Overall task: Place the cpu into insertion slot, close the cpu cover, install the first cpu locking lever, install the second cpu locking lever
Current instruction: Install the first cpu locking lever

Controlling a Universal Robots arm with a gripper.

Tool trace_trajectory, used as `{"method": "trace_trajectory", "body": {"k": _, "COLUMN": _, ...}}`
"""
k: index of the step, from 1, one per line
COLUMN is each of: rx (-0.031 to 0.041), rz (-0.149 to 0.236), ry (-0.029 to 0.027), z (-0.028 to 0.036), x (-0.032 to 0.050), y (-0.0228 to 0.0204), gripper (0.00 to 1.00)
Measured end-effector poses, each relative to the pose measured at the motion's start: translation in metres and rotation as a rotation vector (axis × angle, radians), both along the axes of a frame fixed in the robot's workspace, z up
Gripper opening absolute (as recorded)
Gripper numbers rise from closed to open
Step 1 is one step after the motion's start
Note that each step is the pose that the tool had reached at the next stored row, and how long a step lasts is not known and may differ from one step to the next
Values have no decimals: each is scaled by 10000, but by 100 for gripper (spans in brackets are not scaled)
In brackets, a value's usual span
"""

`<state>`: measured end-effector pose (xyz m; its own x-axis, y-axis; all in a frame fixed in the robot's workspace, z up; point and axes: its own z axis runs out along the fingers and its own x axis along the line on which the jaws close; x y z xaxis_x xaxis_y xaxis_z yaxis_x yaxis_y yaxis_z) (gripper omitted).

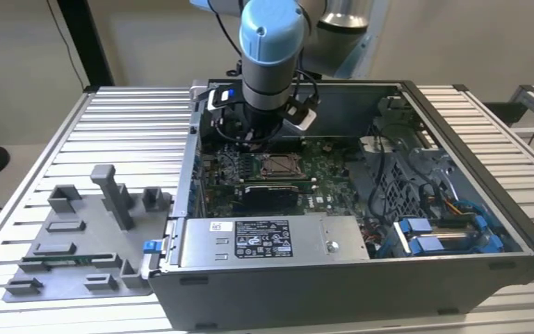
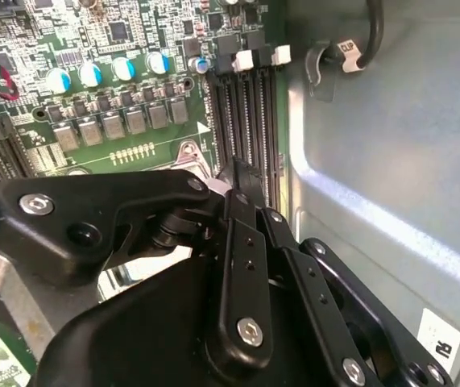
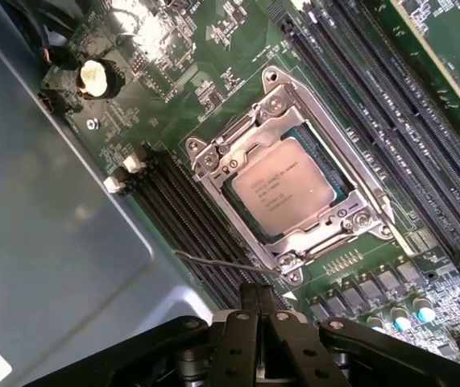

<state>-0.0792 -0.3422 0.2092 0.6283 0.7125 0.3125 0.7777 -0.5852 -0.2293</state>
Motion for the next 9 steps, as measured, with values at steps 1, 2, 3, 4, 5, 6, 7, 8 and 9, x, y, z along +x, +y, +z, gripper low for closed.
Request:
{"method": "trace_trajectory", "body": {"k": 1, "rx": 11, "rz": 1, "ry": -13, "z": -6, "x": 1, "y": 0, "gripper": 0}}
{"method": "trace_trajectory", "body": {"k": 2, "rx": 21, "rz": 1, "ry": -24, "z": -14, "x": 1, "y": 0, "gripper": 0}}
{"method": "trace_trajectory", "body": {"k": 3, "rx": 26, "rz": 2, "ry": -32, "z": -19, "x": 1, "y": 0, "gripper": 0}}
{"method": "trace_trajectory", "body": {"k": 4, "rx": 29, "rz": 2, "ry": -35, "z": -23, "x": 0, "y": 0, "gripper": 0}}
{"method": "trace_trajectory", "body": {"k": 5, "rx": 30, "rz": 2, "ry": -36, "z": -26, "x": 0, "y": -1, "gripper": 0}}
{"method": "trace_trajectory", "body": {"k": 6, "rx": 29, "rz": 1, "ry": -36, "z": -28, "x": 0, "y": 0, "gripper": 0}}
{"method": "trace_trajectory", "body": {"k": 7, "rx": 29, "rz": 1, "ry": -35, "z": -30, "x": 1, "y": 0, "gripper": 0}}
{"method": "trace_trajectory", "body": {"k": 8, "rx": 30, "rz": 0, "ry": -36, "z": -32, "x": 1, "y": 0, "gripper": 0}}
{"method": "trace_trajectory", "body": {"k": 9, "rx": 31, "rz": 0, "ry": -36, "z": -35, "x": 2, "y": 0, "gripper": 0}}
